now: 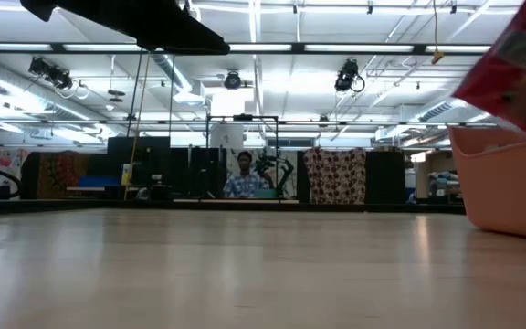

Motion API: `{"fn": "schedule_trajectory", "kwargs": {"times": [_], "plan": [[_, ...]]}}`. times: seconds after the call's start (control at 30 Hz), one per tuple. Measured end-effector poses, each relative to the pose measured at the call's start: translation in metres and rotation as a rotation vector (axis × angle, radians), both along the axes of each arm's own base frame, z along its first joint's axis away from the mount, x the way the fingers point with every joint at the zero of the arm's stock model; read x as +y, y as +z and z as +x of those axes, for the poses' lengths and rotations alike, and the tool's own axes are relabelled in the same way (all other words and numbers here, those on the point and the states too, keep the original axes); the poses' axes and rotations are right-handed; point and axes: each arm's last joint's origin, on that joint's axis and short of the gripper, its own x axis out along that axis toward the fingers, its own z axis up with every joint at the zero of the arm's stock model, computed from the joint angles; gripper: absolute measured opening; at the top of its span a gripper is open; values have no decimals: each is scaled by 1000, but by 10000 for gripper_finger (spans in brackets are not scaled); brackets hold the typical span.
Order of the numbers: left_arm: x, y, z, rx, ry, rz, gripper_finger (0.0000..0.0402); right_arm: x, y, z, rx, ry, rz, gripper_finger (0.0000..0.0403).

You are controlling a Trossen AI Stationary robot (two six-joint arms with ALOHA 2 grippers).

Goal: Sort popcorn bags into baskets
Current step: Put the red popcorn bag into the orange bin

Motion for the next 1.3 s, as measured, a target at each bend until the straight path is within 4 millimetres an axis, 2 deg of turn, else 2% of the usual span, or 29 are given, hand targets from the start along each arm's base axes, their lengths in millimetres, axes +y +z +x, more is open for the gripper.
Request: {"fn": "schedule_trajectory", "kwargs": {"times": [0.17, 0.33, 0.5, 0.67, 0.77, 0.93, 1.03, 1.2, 1.3], "plan": [[3, -2, 2, 7, 8, 0, 190, -4, -13, -4, 13, 17, -80, 31], [8, -2, 2, 9, 25, 0, 190, -14, -11, -12, -39, 61, -159, 30], [8, -3, 2, 23, 25, 3, 190, -29, -11, -29, -49, 34, -151, 30], [8, -4, 2, 31, 30, -13, 190, -34, -29, -42, 37, -61, -109, 32], [8, -5, 1, 36, 32, -18, 190, -29, -41, -42, 68, -103, -53, 39], [8, -5, 1, 35, 32, -18, 190, -10, -61, -30, -41, -72, 47, 50], [8, -5, 1, 34, 37, -35, 190, -2, -76, -27, -50, -83, 61, 61], [7, -6, 1, 47, 39, -45, 190, 13, -95, -23, 16, -137, 141, 97], [7, -6, 1, 49, 38, -41, 190, 22, -100, -17, -18, -151, 193, 124]]}}
